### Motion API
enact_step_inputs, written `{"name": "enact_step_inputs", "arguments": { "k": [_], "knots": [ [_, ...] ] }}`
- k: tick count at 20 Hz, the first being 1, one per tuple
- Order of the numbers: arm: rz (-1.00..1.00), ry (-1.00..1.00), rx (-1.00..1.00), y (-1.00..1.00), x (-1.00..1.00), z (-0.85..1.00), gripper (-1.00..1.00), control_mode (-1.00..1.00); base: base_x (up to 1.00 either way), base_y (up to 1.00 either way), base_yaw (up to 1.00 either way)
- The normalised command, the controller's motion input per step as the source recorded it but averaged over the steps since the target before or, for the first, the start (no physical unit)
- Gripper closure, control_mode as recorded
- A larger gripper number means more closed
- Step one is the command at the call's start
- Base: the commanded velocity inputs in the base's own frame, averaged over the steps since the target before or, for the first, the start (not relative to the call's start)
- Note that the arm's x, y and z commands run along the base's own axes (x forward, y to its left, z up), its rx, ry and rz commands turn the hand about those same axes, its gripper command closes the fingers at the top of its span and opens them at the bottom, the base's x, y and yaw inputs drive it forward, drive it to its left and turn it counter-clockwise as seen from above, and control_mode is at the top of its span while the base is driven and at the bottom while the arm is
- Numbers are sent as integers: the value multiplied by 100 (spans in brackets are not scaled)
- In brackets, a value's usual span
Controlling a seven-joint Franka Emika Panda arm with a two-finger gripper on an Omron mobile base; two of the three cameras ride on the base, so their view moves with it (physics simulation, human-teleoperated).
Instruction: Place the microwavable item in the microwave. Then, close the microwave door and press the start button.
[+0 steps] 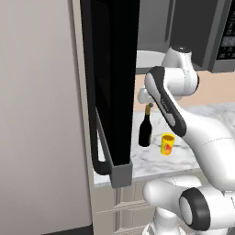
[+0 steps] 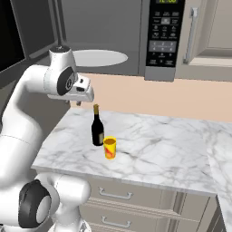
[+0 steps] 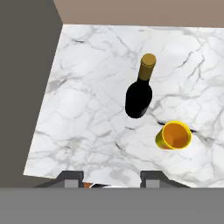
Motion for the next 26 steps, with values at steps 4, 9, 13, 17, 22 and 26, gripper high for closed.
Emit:
{"name": "enact_step_inputs", "arguments": {
  "k": [4,9,13,17,22,26],
  "knots": [
    [0,-1,0,3,-10,-4,-100,-100,0,0,0],
    [0,-8,2,-22,-27,-51,-100,-100,0,0,0],
    [0,-2,14,-88,-56,-59,-100,-100,0,0,0],
    [-2,0,19,-98,-55,-51,-100,-100,0,0,0],
    [-2,7,5,-38,5,-47,-100,-100,0,0,0],
    [0,14,0,-1,29,-28,-100,-100,0,0,0]
  ]
}}
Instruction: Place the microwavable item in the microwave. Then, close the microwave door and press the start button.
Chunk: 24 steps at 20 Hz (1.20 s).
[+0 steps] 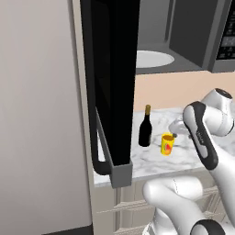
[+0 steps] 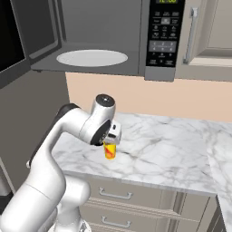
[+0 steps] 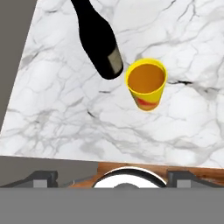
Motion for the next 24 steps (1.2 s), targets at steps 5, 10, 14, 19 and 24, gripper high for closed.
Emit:
{"name": "enact_step_inputs", "arguments": {
  "k": [5,10,14,19,24],
  "knots": [
    [0,15,1,-19,6,-28,-100,-100,0,0,0],
    [0,6,3,-26,9,-13,-100,-100,0,0,0],
    [-2,4,6,-34,21,-5,-100,-100,0,0,0],
    [-4,3,5,-19,35,-10,-100,-100,0,0,0],
    [-9,5,5,-18,44,-15,-100,-100,0,0,0]
  ]
}}
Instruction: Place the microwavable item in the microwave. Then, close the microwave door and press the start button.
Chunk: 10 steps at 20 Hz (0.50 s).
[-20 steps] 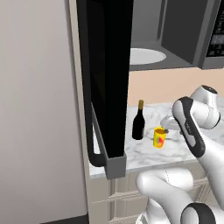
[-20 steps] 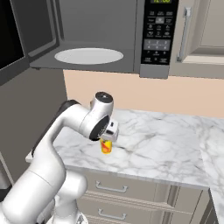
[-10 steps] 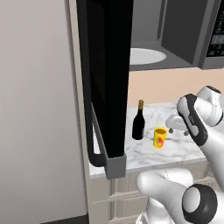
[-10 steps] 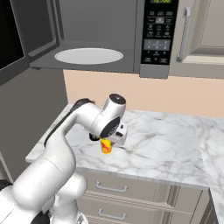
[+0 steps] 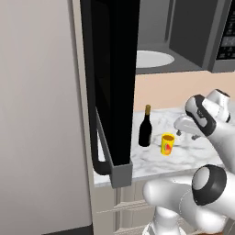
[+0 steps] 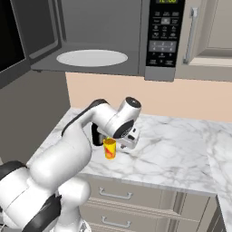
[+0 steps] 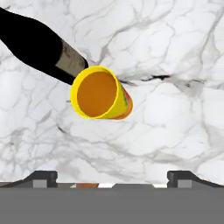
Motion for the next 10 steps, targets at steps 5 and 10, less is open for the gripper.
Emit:
{"name": "enact_step_inputs", "arguments": {
  "k": [5,10],
  "knots": [
    [-13,7,0,0,50,-28,-100,-100,0,0,0],
    [-13,7,0,0,42,-25,-100,-100,0,0,0]
  ]
}}
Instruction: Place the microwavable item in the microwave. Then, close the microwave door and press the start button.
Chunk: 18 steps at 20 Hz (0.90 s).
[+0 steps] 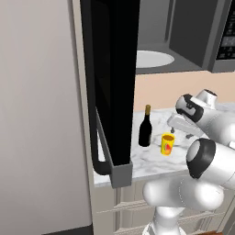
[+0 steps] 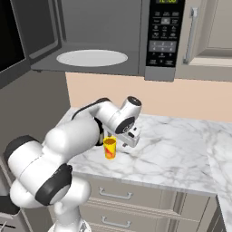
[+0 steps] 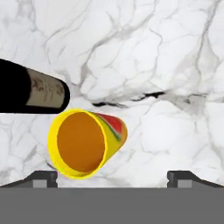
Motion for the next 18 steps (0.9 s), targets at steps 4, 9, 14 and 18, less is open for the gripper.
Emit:
{"name": "enact_step_inputs", "arguments": {
  "k": [4,9,14,18],
  "knots": [
    [-9,6,0,0,21,-39,-100,-100,0,0,0],
    [-7,2,0,0,12,-28,-100,-100,0,0,0],
    [-2,0,0,0,-1,-2,-100,-100,0,0,0],
    [-2,0,0,5,0,-8,-100,-100,0,0,0]
  ]
}}
